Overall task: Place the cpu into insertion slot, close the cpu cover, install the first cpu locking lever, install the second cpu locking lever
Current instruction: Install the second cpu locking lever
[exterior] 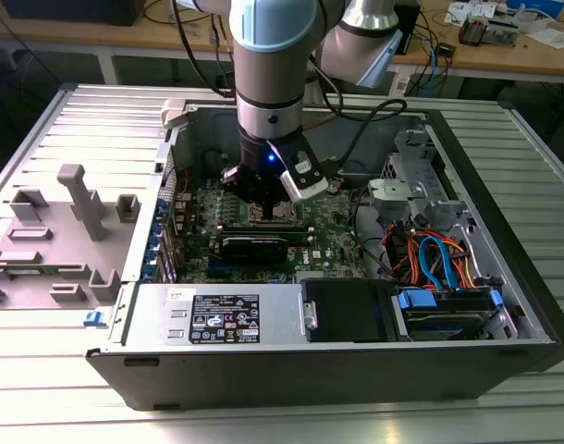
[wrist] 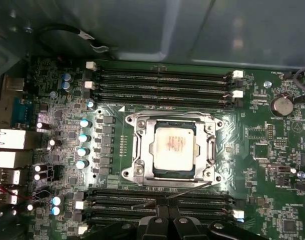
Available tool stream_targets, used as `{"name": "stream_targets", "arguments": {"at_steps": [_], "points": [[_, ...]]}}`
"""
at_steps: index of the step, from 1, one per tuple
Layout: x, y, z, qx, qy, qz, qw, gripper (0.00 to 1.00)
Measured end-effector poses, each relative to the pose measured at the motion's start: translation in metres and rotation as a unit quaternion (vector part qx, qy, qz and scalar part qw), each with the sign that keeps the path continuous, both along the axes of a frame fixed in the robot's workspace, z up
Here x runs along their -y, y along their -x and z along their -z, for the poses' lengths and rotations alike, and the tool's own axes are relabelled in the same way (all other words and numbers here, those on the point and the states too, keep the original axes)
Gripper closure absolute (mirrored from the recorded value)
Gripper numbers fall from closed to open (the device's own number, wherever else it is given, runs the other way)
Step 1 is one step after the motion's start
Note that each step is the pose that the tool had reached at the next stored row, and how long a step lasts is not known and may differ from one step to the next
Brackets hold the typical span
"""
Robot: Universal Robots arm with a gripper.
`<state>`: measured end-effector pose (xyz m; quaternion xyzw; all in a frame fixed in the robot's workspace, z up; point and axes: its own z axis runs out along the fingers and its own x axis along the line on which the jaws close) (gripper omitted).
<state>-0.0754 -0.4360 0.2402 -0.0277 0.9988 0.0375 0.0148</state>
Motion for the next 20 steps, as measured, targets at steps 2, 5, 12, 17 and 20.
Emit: {"name": "stream_targets", "arguments": {"at_steps": [2, 5, 12, 17, 20], "points": [[0.0001, 0.0022, 0.0036, 0.0000, -0.0035, -0.001, 0.99999, 0.89], [0.0001, 0.0023, 0.0076, 0.0000, -0.0053, -0.001, 0.99999, 0.89], [0.0001, 0.0023, 0.0077, 0.0000, -0.0057, -0.001, 0.99998, 0.89], [0.0001, 0.0023, 0.0077, 0.0000, -0.0060, -0.001, 0.99998, 0.89], [0.0001, 0.0023, 0.0077, 0.0000, -0.0063, -0.001, 0.99998, 0.89]]}}
